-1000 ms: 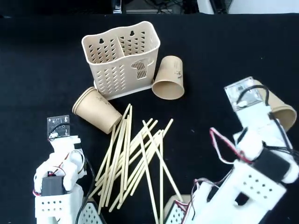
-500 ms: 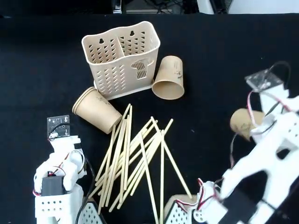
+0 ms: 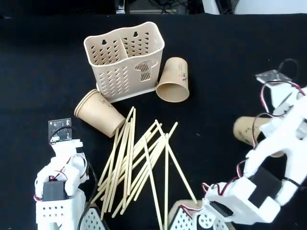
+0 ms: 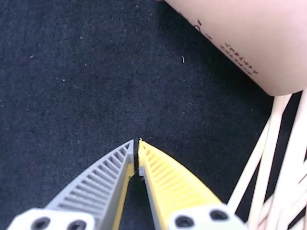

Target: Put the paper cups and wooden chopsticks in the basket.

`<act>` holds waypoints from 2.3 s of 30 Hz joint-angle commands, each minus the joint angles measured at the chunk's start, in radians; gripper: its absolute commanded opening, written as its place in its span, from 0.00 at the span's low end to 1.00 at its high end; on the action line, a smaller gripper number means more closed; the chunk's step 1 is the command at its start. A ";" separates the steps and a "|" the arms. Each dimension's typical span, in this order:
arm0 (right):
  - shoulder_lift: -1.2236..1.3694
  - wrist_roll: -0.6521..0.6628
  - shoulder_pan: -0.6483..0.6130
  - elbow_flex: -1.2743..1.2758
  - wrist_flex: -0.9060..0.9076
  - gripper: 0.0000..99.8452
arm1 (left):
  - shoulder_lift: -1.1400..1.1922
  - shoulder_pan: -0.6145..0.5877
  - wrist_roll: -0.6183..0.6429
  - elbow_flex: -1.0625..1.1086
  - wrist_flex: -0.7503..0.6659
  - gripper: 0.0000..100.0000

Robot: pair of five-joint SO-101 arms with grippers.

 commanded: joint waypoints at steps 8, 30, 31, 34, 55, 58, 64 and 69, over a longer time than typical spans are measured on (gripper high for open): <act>-0.036 -0.018 -0.184 0.074 -0.074 0.02 | -0.003 -0.004 0.000 0.015 0.006 0.03; -0.355 -0.170 -0.485 0.387 -0.273 0.17 | -0.003 -0.004 0.000 0.015 0.006 0.03; -0.355 -0.187 -0.502 0.403 -0.295 0.17 | -0.003 -0.004 0.000 0.015 0.006 0.03; -0.355 -0.241 -0.519 0.417 -0.362 0.17 | -0.003 -0.004 0.000 0.015 0.006 0.03; -0.499 -0.417 -0.724 0.183 -0.264 0.20 | -0.003 -0.004 0.000 0.015 0.006 0.03; -0.460 -0.502 -0.755 0.262 -0.390 0.27 | -0.003 -0.004 0.000 0.015 0.006 0.03; -0.320 -0.608 -0.795 0.387 -0.655 0.29 | -0.003 -0.004 0.000 0.015 0.006 0.03; -0.182 -0.608 -0.796 0.398 -0.772 0.29 | -0.003 -0.004 0.000 0.015 0.006 0.03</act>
